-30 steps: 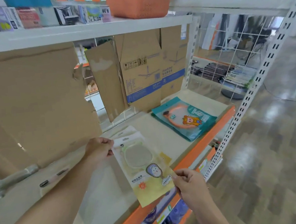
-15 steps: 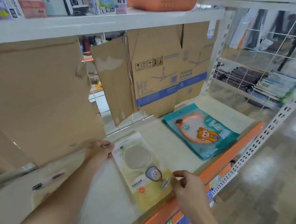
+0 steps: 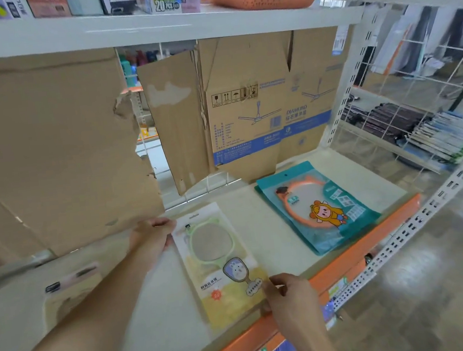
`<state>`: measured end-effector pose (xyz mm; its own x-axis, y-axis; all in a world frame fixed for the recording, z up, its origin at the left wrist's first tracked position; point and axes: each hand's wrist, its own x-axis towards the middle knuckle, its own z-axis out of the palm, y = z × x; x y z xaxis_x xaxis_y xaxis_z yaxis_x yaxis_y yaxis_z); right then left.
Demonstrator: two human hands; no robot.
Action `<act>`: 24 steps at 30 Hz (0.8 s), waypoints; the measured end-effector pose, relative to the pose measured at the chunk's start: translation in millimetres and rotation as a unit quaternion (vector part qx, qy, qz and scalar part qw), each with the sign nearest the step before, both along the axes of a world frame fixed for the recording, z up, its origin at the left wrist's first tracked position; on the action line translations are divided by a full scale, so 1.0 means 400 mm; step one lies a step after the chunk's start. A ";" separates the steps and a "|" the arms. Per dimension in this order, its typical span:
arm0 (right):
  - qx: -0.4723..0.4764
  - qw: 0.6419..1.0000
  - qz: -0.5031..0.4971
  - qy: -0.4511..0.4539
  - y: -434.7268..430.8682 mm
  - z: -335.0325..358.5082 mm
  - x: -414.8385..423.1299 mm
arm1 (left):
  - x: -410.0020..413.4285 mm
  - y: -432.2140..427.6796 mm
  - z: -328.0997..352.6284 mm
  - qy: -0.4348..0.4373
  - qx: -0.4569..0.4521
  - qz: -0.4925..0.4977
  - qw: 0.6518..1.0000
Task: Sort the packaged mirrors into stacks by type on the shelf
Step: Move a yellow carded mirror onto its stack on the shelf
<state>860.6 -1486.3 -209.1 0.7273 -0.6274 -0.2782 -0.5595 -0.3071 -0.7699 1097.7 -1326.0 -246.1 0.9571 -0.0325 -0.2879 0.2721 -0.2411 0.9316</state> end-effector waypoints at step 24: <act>-0.269 0.932 0.230 -0.080 0.095 0.071 0.123 | -0.277 0.198 0.202 -0.213 0.356 0.003 0.910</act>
<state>909.8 -1448.4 -180.5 0.9586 -0.2572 0.1223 -0.1649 -0.8515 -0.4977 986.7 -1246.9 -165.1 0.9864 0.0236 0.1626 -0.0727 -0.8246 0.5610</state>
